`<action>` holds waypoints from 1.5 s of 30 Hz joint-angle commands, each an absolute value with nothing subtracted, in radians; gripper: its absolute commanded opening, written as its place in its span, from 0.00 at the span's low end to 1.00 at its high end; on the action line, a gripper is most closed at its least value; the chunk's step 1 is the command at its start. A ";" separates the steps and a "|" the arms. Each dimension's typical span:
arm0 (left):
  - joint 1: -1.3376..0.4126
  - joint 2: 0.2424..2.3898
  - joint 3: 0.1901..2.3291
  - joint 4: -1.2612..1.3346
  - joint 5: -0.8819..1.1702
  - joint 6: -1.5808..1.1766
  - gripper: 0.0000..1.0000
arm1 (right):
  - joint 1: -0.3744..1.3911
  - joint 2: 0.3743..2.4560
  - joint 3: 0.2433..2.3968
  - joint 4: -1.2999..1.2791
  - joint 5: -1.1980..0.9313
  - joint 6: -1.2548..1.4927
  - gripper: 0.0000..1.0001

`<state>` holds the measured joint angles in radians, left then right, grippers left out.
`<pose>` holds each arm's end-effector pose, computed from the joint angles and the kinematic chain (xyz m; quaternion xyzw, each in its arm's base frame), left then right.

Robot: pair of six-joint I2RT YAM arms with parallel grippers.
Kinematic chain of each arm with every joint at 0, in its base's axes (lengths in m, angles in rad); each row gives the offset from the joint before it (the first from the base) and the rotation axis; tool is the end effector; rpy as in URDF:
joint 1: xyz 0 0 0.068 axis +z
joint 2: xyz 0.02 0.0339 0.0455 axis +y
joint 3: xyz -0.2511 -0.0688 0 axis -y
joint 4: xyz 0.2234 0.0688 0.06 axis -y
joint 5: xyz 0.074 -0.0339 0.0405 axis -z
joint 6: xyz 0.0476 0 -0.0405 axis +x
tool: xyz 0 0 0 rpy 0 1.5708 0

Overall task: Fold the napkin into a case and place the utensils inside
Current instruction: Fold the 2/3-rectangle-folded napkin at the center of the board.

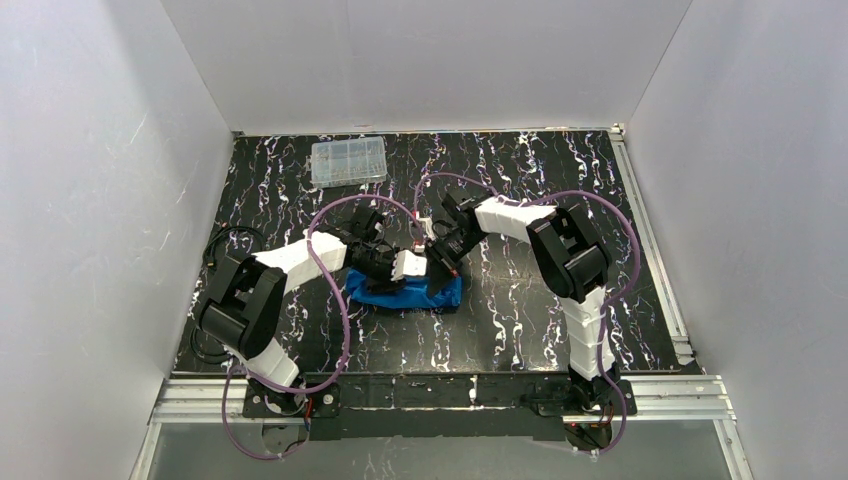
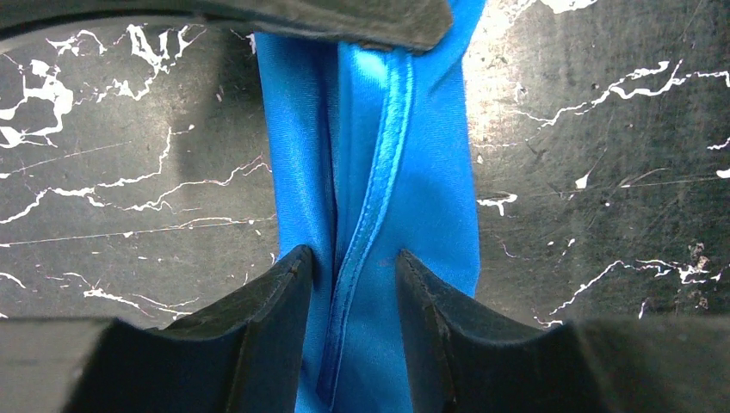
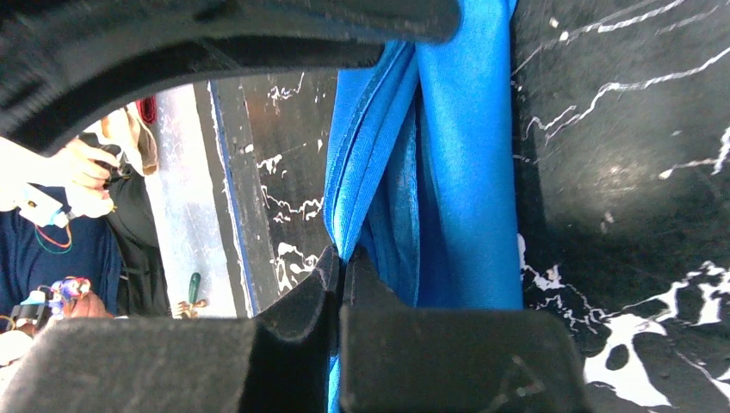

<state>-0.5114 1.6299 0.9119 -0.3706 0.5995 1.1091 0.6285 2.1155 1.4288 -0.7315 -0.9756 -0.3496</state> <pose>0.2442 -0.1678 0.1620 0.7207 0.5885 -0.2069 0.3024 0.2812 0.2531 0.1335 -0.4453 0.7608 0.4721 0.0017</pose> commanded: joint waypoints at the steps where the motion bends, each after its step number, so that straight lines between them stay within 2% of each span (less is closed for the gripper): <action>1: -0.505 1.610 0.944 -0.438 0.644 1.143 0.38 | 0.627 2.097 1.499 -0.731 -1.003 -0.327 0.01; 12: -0.506 1.601 0.937 -0.475 0.654 1.198 0.31 | 0.623 2.162 1.552 -0.783 -0.994 -0.350 0.01; 14: -0.506 1.599 0.936 -0.478 0.652 1.208 0.26 | 0.611 2.172 1.539 -0.779 -1.000 -0.353 0.01; 16: -0.506 1.598 0.934 -0.476 0.644 1.216 0.16 | 0.599 2.177 1.523 -0.783 -1.007 -0.358 0.01; 19: -0.508 1.601 0.930 -0.472 0.632 1.220 0.07 | 0.594 2.162 1.495 -0.781 -1.030 -0.370 0.02; 23: -0.510 1.597 0.910 -0.445 0.608 1.215 0.02 | 0.580 2.061 1.428 -0.624 -1.037 -0.273 0.21; 25: -0.511 1.591 0.902 -0.439 0.601 1.212 0.02 | 0.570 2.000 1.387 -0.541 -1.030 -0.202 0.22; 27: -0.512 1.585 0.891 -0.425 0.597 1.202 0.02 | 0.566 1.991 1.377 -0.525 -1.027 -0.189 0.15; 29: -0.512 1.582 0.899 -0.407 0.595 1.163 0.03 | 0.566 2.018 1.389 -0.556 -1.035 -0.209 0.03; 30: -0.512 1.584 0.922 -0.406 0.595 1.134 0.04 | 0.567 2.038 1.395 -0.578 -1.039 -0.224 0.01; 34: -0.511 1.595 1.007 -0.424 0.602 1.019 0.12 | 0.578 2.092 1.416 -0.638 -1.015 -0.259 0.01; 40: -0.512 1.612 1.092 -0.487 0.661 0.920 0.19 | 0.584 2.120 1.412 -0.647 -0.993 -0.264 0.01; 41: -0.511 1.613 1.100 -0.502 0.668 0.919 0.22 | 0.583 2.126 1.412 -0.647 -0.996 -0.264 0.01; 45: -0.511 1.616 1.095 -0.515 0.689 0.908 0.48 | 0.583 2.131 1.412 -0.631 -1.009 -0.252 0.01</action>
<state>-0.5079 1.6234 1.0836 -0.4397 0.6292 0.9554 0.5793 2.1242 1.3853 -0.6281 -0.9939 -0.2432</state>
